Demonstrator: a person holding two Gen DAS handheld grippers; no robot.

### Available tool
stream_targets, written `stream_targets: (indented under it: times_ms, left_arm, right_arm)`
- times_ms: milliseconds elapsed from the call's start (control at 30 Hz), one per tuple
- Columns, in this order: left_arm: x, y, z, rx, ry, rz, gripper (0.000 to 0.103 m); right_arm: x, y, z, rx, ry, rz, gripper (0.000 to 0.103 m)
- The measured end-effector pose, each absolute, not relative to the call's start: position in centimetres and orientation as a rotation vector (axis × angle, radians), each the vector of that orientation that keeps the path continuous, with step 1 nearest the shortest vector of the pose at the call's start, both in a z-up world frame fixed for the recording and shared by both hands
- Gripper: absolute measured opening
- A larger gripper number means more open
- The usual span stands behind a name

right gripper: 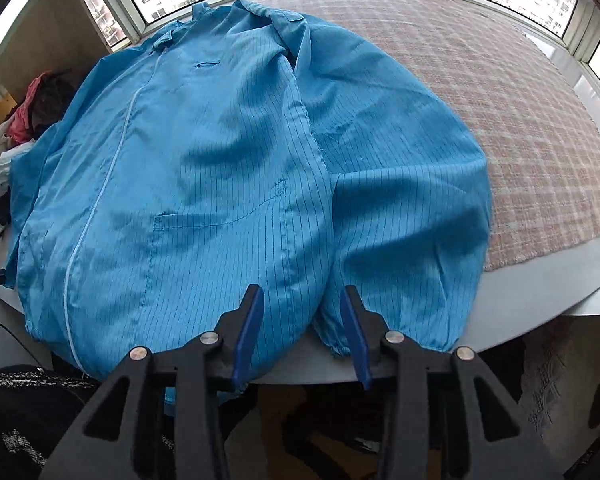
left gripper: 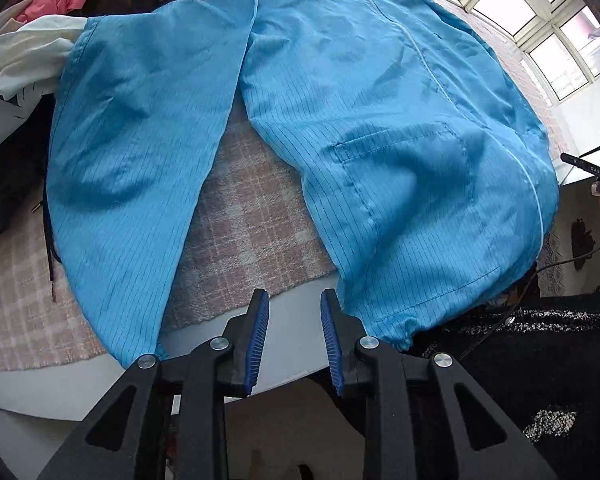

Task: Fold clothes

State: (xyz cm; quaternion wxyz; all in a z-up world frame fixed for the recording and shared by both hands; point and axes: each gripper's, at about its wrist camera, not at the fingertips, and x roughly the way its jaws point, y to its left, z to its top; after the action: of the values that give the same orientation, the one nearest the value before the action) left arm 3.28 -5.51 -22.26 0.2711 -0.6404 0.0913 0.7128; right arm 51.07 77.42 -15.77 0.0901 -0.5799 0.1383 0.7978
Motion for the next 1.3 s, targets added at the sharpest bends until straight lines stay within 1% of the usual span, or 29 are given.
stream_targets:
  times_ms: [67, 100, 167, 300, 367, 433, 467, 600, 667, 733, 900, 933, 967, 1000, 1067, 1167, 1200, 1267, 1300]
  left_arm:
    - [3.4, -4.9, -22.9, -1.709, 0.231, 1.899, 0.029]
    - [3.3, -4.2, -23.1, -1.695, 0.234, 1.9, 0.029]
    - [2.8, -2.7, -23.2, -1.649, 0.237, 1.898, 0.029]
    - [1.6, 0.7, -23.7, -1.582, 0.262, 1.876, 0.031]
    - [1.3, 2.0, -24.5, -1.599, 0.3, 1.871, 0.031]
    - [1.8, 3.0, -24.3, -1.579, 0.338, 1.859, 0.031]
    - [2.1, 3.5, -24.0, -1.561, 0.351, 1.847, 0.031]
    - [2.5, 4.5, -23.6, -1.551, 0.391, 1.802, 0.031]
    - [2.5, 4.9, -23.7, -1.559, 0.413, 1.783, 0.031]
    - [2.1, 5.1, -23.8, -1.567, 0.432, 1.763, 0.031]
    - [1.3, 6.5, -23.9, -1.567, 0.472, 1.744, 0.031]
    - [1.3, 6.7, -23.9, -1.565, 0.474, 1.74, 0.031]
    - [1.2, 6.9, -24.0, -1.563, 0.474, 1.738, 0.031]
    - [1.2, 7.2, -24.0, -1.562, 0.473, 1.737, 0.031]
    - [1.1, 7.5, -24.3, -1.562, 0.468, 1.734, 0.031]
    - [1.0, 7.5, -24.5, -1.566, 0.447, 1.737, 0.031]
    - [0.9, 7.3, -24.5, -1.566, 0.436, 1.743, 0.031]
    - [0.7, 6.4, -24.2, -1.565, 0.408, 1.764, 0.031]
    - [0.6, 5.7, -24.0, -1.564, 0.393, 1.783, 0.031]
  right_arm:
    - [51.1, 77.3, -16.8, -1.73, 0.399, 2.346, 0.04]
    - [50.9, 77.0, -16.8, -1.716, 0.37, 2.359, 0.04]
    - [50.0, 76.0, -16.4, -1.679, 0.295, 2.42, 0.04]
    - [47.4, 74.6, -18.0, -1.741, 0.093, 2.384, 0.041]
    - [48.2, 76.0, -18.0, -1.725, 0.18, 2.383, 0.041]
    - [50.2, 78.3, -17.4, -1.675, 0.362, 2.4, 0.041]
    - [51.3, 79.2, -17.2, -1.657, 0.414, 2.398, 0.041]
    - [54.8, 80.9, -17.3, -1.662, 0.511, 2.415, 0.041]
    - [55.2, 80.6, -17.6, -1.658, 0.56, 2.458, 0.041]
    - [54.9, 80.0, -18.2, -1.674, 0.606, 2.496, 0.045]
    - [52.7, 76.3, -19.6, -1.79, 0.677, 2.582, 0.045]
    - [52.3, 75.4, -19.5, -1.797, 0.648, 2.61, 0.039]
    - [52.0, 74.7, -19.1, -1.8, 0.605, 2.627, 0.029]
    - [51.6, 74.1, -18.6, -1.802, 0.56, 2.639, 0.004]
    - [51.6, 73.6, -16.6, -1.774, 0.487, 2.669, 0.004]
    - [52.9, 74.6, -13.9, -1.734, 0.432, 2.649, 0.004]
    - [53.1, 74.9, -14.0, -1.781, 0.377, 2.57, 0.005]
    - [53.5, 75.5, -14.6, -1.883, 0.238, 2.381, 0.011]
    - [53.4, 75.8, -14.6, -1.889, 0.213, 2.329, 0.02]
